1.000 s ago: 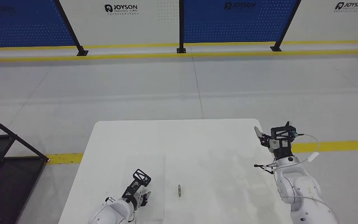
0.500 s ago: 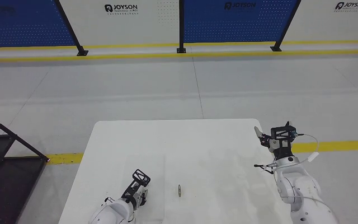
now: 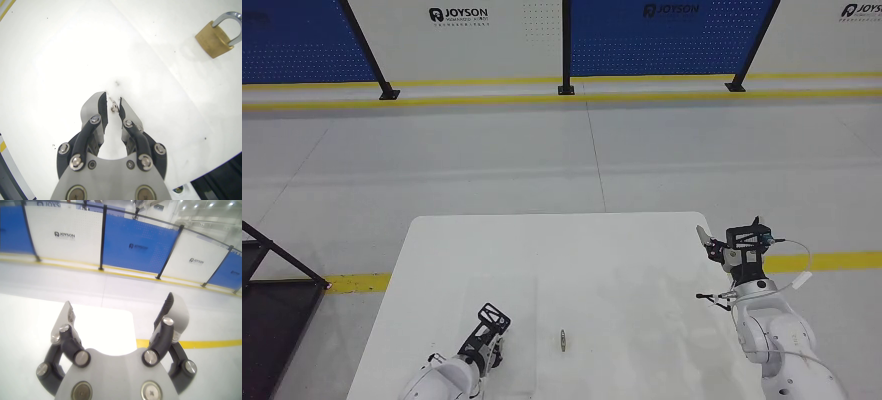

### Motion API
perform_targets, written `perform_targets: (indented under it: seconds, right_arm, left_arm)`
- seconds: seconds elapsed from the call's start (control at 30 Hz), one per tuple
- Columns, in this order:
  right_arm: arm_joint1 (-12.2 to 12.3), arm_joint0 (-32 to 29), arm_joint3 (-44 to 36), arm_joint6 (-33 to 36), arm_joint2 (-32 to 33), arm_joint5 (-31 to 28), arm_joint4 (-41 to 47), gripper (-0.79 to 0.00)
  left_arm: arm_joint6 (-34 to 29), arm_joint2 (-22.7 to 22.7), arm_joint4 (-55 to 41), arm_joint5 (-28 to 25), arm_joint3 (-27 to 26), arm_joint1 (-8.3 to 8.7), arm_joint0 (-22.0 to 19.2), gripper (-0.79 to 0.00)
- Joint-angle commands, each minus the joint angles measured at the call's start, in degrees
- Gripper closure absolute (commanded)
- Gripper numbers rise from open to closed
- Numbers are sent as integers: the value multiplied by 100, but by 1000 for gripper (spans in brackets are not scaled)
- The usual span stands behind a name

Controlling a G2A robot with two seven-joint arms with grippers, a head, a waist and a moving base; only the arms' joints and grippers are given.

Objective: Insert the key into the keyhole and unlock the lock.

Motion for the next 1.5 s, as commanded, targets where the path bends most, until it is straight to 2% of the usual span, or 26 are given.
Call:
perform_targets:
  seconds: [0.0, 0.17, 0.2, 0.43, 0.67, 0.77, 0.87, 0.97, 1.0, 1.13, 1.23, 1.33, 1.4, 1.47]
  right_arm:
    - [0, 0, 0, 0, 0, 0, 0, -785]
    - [0, 0, 0, 0, 0, 0, 0, -785]
    - [0, 0, 0, 0, 0, 0, 0, -785]
    - [0, 0, 0, 0, 0, 0, 0, -785]
    - [0, 0, 0, 0, 0, 0, 0, -785]
    - [0, 0, 0, 0, 0, 0, 0, -785]
    - [0, 0, 0, 0, 0, 0, 0, -785]
    - [0, 0, 0, 0, 0, 0, 0, -785]
    - [0, 0, 0, 0, 0, 0, 0, -785]
    - [0, 0, 0, 0, 0, 0, 0, -785]
    - [0, 0, 0, 0, 0, 0, 0, -785]
    - [-7, -20, 69, 95, -38, 28, -61, -785]
    - [-25, -142, 18, 123, -214, 62, -205, -785]
    - [-34, -357, -91, 86, -467, -159, -400, -785]
  left_arm:
    - [4, -8, -19, -15, 16, 2, -5, -145]
    - [27, -35, -62, -26, 44, 6, -28, -43]
    - [34, -46, -75, -20, 39, 7, -26, -3]
    - [130, -141, -165, -4, -60, 18, 43, 0]
    - [369, -410, -513, -50, -438, 44, 298, 0]
    - [737, -616, -863, -162, -676, 58, 498, 0]
    - [1421, -898, -1368, -348, -919, 72, 804, 0]
    - [2456, -1233, -1994, -908, -1028, 93, 1101, 0]
    - [2837, -1331, -2203, -1266, -998, 105, 1194, 0]
    - [4479, -1773, -3030, -2494, -578, 128, 1334, 0]
    - [5508, -1855, -3021, -3453, -232, 141, 1278, 0]
    - [6171, -1768, -3114, -4114, 144, 135, 1117, 0]
    - [6435, -1684, -3134, -4339, 356, 125, 974, 0]
    - [6568, -1601, -3050, -4438, 531, 115, 850, 0]
